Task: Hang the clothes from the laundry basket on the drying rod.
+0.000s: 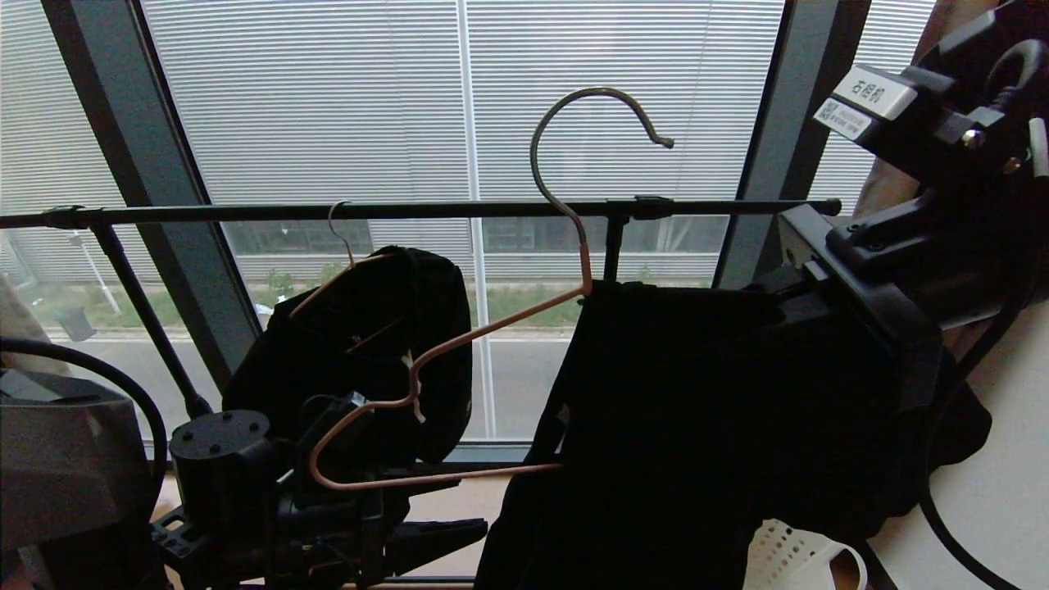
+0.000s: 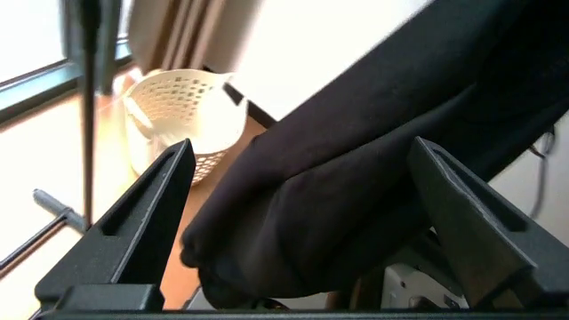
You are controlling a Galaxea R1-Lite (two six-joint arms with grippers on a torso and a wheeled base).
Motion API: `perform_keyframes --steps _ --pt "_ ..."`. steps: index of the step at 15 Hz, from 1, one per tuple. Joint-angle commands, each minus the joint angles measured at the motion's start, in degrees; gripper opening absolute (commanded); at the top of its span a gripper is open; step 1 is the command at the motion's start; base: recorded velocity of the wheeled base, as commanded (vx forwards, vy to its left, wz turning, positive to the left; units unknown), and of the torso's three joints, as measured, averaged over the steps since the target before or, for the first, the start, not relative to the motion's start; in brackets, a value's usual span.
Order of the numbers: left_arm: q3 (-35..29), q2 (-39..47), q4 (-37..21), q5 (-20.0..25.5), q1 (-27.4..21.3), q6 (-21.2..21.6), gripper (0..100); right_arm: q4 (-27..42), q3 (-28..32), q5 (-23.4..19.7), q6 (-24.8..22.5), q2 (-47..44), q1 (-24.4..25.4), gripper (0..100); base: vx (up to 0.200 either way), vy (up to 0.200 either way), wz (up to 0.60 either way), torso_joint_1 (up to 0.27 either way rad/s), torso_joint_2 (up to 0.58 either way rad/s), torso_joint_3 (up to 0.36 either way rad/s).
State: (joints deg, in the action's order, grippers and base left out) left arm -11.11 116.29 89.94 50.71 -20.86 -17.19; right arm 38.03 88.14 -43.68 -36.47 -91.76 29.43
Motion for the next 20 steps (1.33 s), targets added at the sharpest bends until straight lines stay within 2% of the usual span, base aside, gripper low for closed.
perform_keyframes --steps 1,4,11,12,17,20 --pt "-0.8 0.1 0.1 0.1 -0.5 0.1 100 -0.2 0.1 0.0 -0.2 -0.8 0.1 0 0.0 0.0 0.0 0.0 0.0 0.0" --pt "-0.9 0.1 0.1 0.1 -1.0 0.0 100 -0.8 0.1 -0.6 -0.2 -1.2 0.1 0 0.0 0.0 0.0 0.0 0.0 0.0" --pt "-3.7 2.4 0.1 0.0 -4.4 0.1 100 -0.9 0.4 -5.8 -0.2 -1.6 1.2 0 0.0 0.0 0.0 0.0 0.0 0.0" --pt "-3.7 2.5 0.1 -0.1 -4.5 0.1 0 -0.9 0.4 -5.8 -0.2 -1.5 1.2 0 0.0 0.0 0.0 0.0 0.0 0.0" --pt "-3.5 2.4 0.1 0.0 -3.7 0.1 0 -0.8 -0.1 -5.8 -0.1 -0.9 0.9 0 0.0 0.0 0.0 0.0 0.0 0.0" --pt "-3.2 2.3 0.1 0.0 -2.1 0.1 0 -0.9 -0.1 -5.8 -0.1 -0.4 -1.8 0 0.0 0.0 0.0 0.0 0.0 0.0"
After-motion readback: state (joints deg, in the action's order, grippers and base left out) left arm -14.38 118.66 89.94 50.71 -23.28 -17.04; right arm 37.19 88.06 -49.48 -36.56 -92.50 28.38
